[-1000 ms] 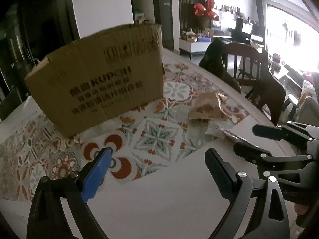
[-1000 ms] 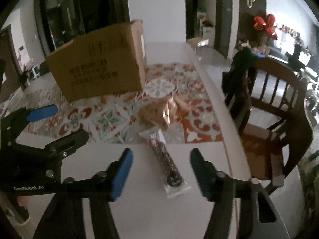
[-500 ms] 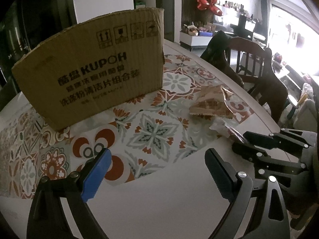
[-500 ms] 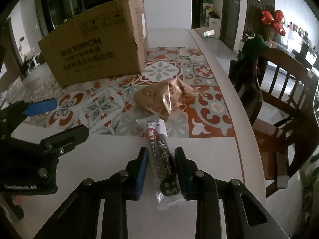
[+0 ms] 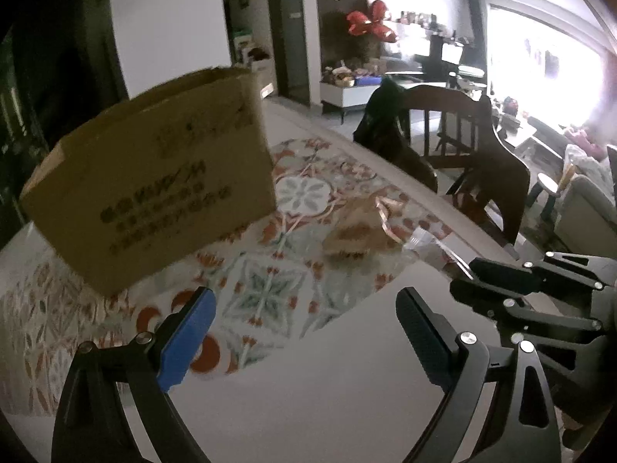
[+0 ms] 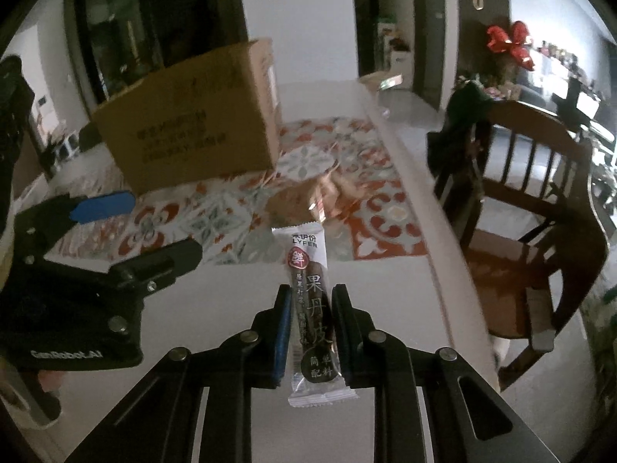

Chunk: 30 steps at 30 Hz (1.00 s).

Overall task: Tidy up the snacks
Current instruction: 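Grasp the dark wrapped bar with the right gripper while the left gripper grasps the tan biscuit packet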

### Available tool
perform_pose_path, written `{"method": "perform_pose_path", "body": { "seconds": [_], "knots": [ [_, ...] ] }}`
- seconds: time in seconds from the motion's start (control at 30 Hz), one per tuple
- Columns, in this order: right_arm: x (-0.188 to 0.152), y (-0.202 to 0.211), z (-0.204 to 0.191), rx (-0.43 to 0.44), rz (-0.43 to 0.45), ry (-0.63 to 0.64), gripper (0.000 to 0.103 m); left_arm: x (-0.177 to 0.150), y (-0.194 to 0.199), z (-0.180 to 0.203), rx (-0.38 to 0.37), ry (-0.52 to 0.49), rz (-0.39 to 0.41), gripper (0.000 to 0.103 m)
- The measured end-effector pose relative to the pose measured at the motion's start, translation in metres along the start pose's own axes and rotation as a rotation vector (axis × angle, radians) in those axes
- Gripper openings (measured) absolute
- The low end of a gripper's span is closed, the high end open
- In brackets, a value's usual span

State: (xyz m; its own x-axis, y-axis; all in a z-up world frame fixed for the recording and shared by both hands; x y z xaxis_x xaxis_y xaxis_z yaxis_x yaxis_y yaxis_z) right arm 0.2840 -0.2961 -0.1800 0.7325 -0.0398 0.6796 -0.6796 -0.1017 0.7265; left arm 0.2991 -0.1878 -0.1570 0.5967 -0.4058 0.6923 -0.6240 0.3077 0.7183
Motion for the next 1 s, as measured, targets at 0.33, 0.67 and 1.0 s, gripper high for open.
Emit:
{"method": "perform_pose_path", "body": {
  "seconds": [0.33,0.67,1.0],
  "knots": [
    [0.021,0.003,0.037,-0.077,0.055,-0.113,0.022,0.049,-0.034,0.030,-0.086,-0.144,0.045,0.096],
    [0.034,-0.020,0.072,-0.091,0.049,-0.237,0.022,0.051,-0.088,0.045,-0.144,-0.157,-0.087,0.082],
    [0.037,-0.035,0.074,-0.068,0.032,-0.271,0.022,0.041,-0.103,0.049,-0.227,-0.050,-0.148,0.046]
  ]
}}
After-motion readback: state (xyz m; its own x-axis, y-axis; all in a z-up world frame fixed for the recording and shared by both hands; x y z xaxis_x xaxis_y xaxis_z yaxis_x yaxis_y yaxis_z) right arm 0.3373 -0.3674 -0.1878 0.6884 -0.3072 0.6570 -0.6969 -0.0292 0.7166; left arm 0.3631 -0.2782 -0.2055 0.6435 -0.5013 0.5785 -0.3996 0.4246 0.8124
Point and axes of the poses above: each gripper's, at about its wrist camera, not at the fingertips, and y roughly against the way its jaws point, z to its right, x to its top, the point moved 10 cm from there along -y, roughly the way its jaws point, and after that the axes turned 1 degree about -z, right-handed, at the moved point
